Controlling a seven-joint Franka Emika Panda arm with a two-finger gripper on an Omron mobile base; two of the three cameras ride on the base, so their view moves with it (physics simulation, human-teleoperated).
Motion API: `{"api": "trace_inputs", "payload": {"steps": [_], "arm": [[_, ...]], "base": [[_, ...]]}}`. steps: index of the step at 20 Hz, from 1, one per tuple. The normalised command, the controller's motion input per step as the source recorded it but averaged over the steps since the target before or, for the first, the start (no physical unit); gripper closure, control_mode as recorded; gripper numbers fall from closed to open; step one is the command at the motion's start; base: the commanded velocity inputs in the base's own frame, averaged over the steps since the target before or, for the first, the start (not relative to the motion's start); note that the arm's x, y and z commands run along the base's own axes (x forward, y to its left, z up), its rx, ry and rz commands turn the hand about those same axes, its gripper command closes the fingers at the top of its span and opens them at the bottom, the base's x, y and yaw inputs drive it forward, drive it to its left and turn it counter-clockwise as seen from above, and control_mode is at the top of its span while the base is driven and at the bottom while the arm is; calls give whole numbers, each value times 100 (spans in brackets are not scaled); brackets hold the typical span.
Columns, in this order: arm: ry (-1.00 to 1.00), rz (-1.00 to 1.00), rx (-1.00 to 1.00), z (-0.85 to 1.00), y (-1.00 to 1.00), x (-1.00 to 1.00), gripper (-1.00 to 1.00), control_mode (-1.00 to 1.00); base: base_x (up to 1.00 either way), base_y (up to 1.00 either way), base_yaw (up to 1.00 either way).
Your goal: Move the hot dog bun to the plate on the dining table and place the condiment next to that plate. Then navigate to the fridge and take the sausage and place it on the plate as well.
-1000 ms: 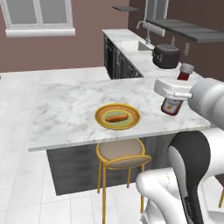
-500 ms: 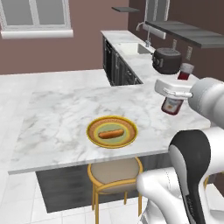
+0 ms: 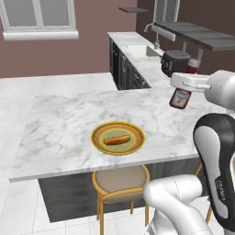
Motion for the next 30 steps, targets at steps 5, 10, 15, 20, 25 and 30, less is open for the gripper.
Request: {"api": "trace_inputs", "payload": {"steps": [5,10,15,20,25,30], "arm": [[-10,52,-2,-10,-25,74,100,-100],[-20,48,-15,-23,-17,38,100,-100],[-20,32,-20,-33,-26,2,100,-100],[-11,22,-21,-44,-25,-9,100,-100],[1,15,-20,-51,-4,-6,100,-100],[7,11,-7,-50,0,-1,100,-100]], "base": [[0,0,0],[0,0,0],[0,0,0],[0,0,0],[0,0,0],[0,0,0]]}}
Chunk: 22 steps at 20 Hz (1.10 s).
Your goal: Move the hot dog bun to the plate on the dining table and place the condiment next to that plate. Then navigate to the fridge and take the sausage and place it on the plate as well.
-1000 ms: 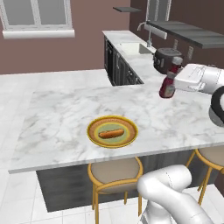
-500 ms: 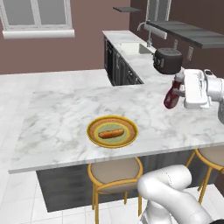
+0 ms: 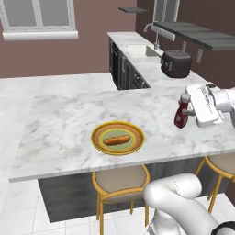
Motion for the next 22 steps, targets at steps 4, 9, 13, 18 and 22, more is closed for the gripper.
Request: {"api": "trace_inputs", "payload": {"steps": [4,9,13,18,22], "arm": [[0,7,0,-45,0,-8,100,-100],[0,2,0,-47,0,-2,100,-100],[-1,0,0,-24,-7,0,100,-100],[0,0,0,-20,-20,0,100,-100],[0,0,0,-31,-19,0,100,-100]], "base": [[0,0,0],[0,0,0],[0,0,0],[0,0,0],[0,0,0]]}}
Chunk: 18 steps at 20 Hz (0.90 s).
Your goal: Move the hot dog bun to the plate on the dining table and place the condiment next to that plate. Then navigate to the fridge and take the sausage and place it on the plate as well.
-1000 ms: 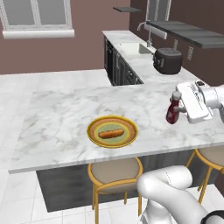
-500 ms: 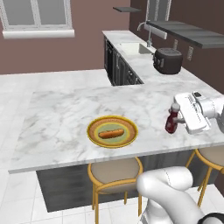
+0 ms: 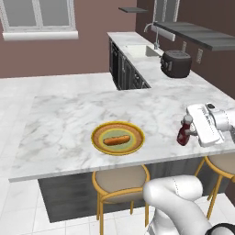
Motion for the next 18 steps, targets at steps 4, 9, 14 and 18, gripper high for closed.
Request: {"api": "trace_inputs", "payload": {"steps": [4,9,14,18], "arm": [[3,0,0,-36,-2,20,100,-100],[10,3,0,-31,0,43,100,-100],[5,2,0,-24,-2,40,100,-100],[0,0,0,-21,-5,38,100,-100]], "base": [[0,0,0],[0,0,0],[0,0,0],[0,0,0]]}}
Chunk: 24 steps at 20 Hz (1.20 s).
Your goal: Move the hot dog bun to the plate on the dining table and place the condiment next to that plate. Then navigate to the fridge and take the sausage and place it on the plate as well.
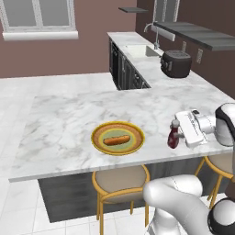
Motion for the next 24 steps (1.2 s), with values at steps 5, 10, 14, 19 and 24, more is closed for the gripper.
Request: {"api": "trace_inputs", "payload": {"steps": [5,10,14,19,24], "arm": [[0,0,0,-19,-7,38,100,-100],[0,0,3,-15,-8,43,100,-100],[0,0,6,-14,-7,44,100,-100],[0,1,7,-20,-2,38,100,-100],[0,1,1,-26,-2,27,100,-100]], "base": [[0,0,0],[0,0,0],[0,0,0],[0,0,0],[0,0,0]]}}
